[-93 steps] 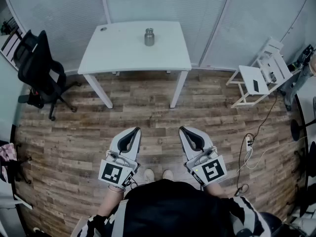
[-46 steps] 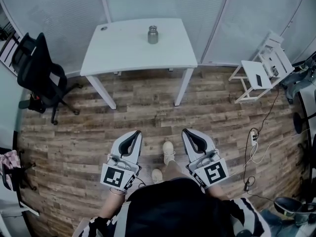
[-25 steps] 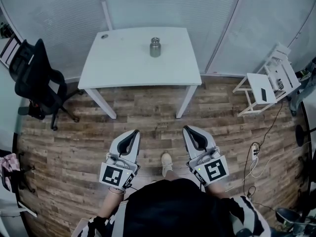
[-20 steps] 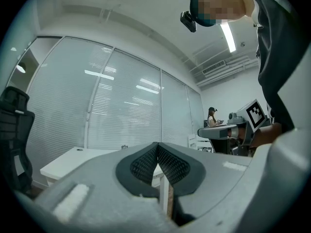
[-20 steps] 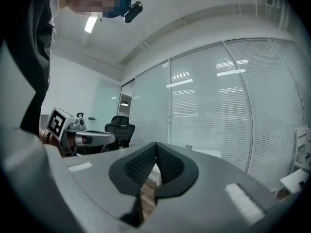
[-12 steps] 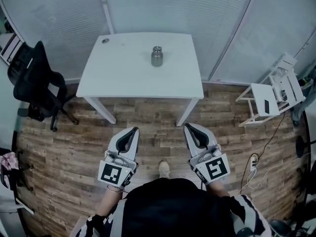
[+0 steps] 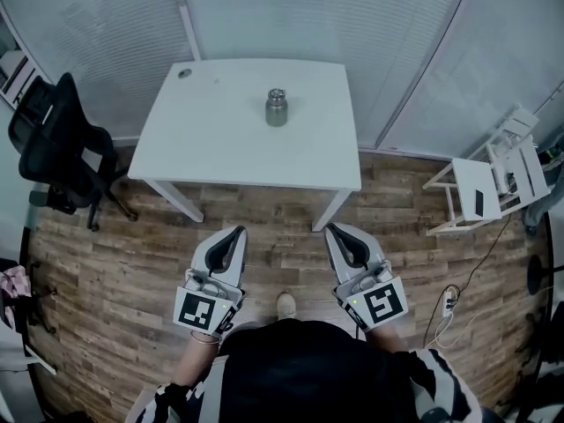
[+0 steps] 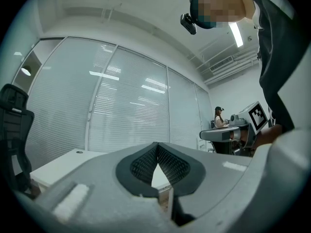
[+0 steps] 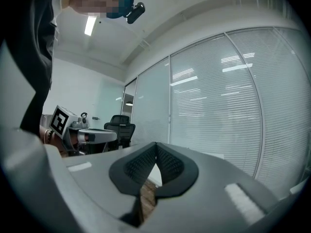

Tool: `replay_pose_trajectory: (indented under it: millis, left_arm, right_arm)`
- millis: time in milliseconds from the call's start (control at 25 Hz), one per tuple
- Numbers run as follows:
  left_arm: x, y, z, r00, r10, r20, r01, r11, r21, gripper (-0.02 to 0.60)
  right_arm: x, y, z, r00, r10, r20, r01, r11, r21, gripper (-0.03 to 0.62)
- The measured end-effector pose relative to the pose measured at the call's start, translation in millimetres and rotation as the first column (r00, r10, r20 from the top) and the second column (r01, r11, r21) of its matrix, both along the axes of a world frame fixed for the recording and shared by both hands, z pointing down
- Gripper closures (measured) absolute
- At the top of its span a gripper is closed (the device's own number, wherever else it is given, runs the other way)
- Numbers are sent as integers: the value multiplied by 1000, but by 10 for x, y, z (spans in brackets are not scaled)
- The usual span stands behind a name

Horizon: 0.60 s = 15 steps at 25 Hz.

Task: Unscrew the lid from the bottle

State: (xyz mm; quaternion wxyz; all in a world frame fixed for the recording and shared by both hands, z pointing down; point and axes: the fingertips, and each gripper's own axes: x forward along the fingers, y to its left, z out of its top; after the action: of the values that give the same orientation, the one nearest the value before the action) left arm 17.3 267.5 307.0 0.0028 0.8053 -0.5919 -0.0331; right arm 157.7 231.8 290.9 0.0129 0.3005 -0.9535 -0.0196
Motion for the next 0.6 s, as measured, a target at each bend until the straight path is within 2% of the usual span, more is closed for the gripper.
replay_pose_trajectory:
  millis: [240, 600]
  left_arm:
    - [3, -84, 15, 1000, -7, -17, 6, 1000, -4, 584]
    - [92, -145, 31, 1000, 30, 2, -30, 1000, -9, 584]
  right_arm:
    - [-40, -114, 14, 1000, -21, 3, 21, 1000, 1, 594]
    - [-35, -64, 40, 1000, -12, 21, 13, 1000, -19, 594]
